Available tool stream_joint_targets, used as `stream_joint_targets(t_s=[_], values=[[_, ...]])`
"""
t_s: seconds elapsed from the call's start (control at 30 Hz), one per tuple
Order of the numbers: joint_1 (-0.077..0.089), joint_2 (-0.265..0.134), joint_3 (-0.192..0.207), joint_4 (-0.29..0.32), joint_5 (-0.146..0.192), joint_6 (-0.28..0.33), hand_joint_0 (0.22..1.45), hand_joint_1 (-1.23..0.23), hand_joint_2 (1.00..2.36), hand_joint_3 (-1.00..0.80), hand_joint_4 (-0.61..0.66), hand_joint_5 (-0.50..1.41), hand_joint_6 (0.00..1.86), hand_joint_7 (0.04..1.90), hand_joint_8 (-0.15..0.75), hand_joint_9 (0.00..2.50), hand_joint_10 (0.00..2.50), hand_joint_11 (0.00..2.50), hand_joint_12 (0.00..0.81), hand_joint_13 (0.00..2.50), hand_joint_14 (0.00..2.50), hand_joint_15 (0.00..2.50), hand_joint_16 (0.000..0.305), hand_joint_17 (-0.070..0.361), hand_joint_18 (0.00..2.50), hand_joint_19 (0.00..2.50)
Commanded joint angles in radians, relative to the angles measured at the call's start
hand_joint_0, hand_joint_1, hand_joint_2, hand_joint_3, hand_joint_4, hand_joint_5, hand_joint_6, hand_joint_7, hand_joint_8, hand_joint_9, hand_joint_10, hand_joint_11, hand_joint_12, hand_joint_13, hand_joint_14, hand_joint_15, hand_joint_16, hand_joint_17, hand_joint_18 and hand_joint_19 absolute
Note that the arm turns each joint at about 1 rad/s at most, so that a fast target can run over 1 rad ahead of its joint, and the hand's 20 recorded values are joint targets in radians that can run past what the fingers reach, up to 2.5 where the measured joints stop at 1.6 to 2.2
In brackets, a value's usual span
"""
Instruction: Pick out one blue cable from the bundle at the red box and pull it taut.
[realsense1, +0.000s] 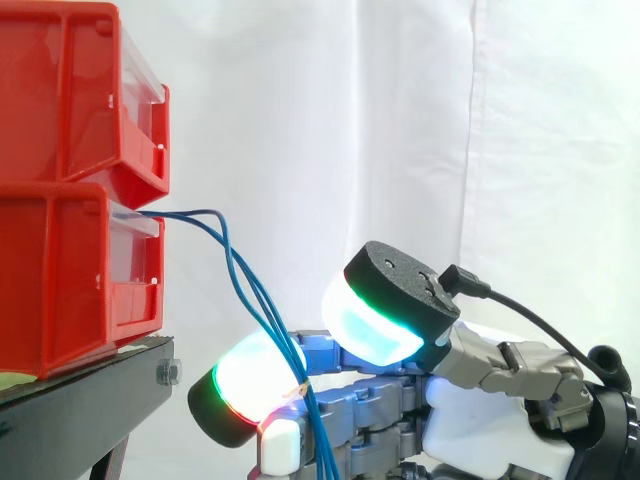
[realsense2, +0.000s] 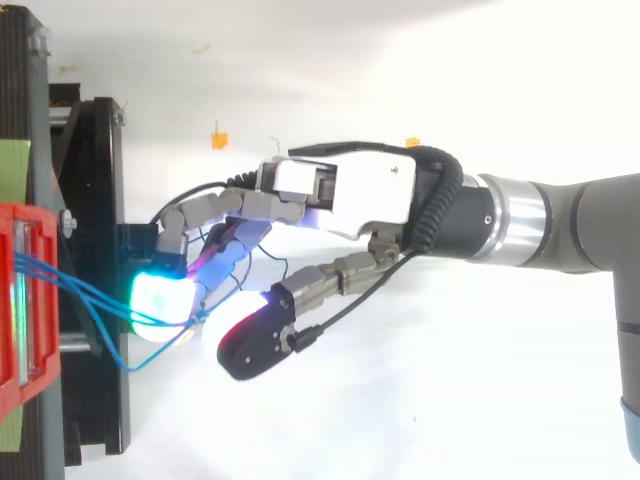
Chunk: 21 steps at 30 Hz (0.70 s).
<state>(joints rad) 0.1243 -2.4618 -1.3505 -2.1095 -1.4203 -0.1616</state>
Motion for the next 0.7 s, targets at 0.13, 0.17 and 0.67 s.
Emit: stream_joint_targets(t_s=[0.13, 0.17, 0.67], values=[[0.011, 0.001, 0.001, -0.001, -0.002, 0.01, 0.63, -0.66, 1.01, -0.31, 0.21, -0.11, 0.5, 1.17, 0.282, 0.91, 0.01, 0.42, 0.353, 0.87, 0.01, 0.44, 0.049, 0.11, 0.75, 0.61], [0.014, 0.001, 0.001, -0.003, -0.003, 0.014, 0.63, -0.69, 1.02, -0.28, 0.22, -0.11, 0.5, 1.17, 0.281, 0.9, 0.01, 0.41, 0.354, 0.87, 0.02, 0.44, 0.049, 0.11, 0.75, 0.62], [0.02, 0.001, 0.001, -0.001, -0.003, 0.034, 0.64, -0.7, 1.02, -0.2, 0.2, -0.1, 0.5, 1.19, 0.279, 0.91, 0.01, 0.41, 0.358, 0.88, 0.02, 0.44, 0.049, 0.111, 0.77, 0.63]])
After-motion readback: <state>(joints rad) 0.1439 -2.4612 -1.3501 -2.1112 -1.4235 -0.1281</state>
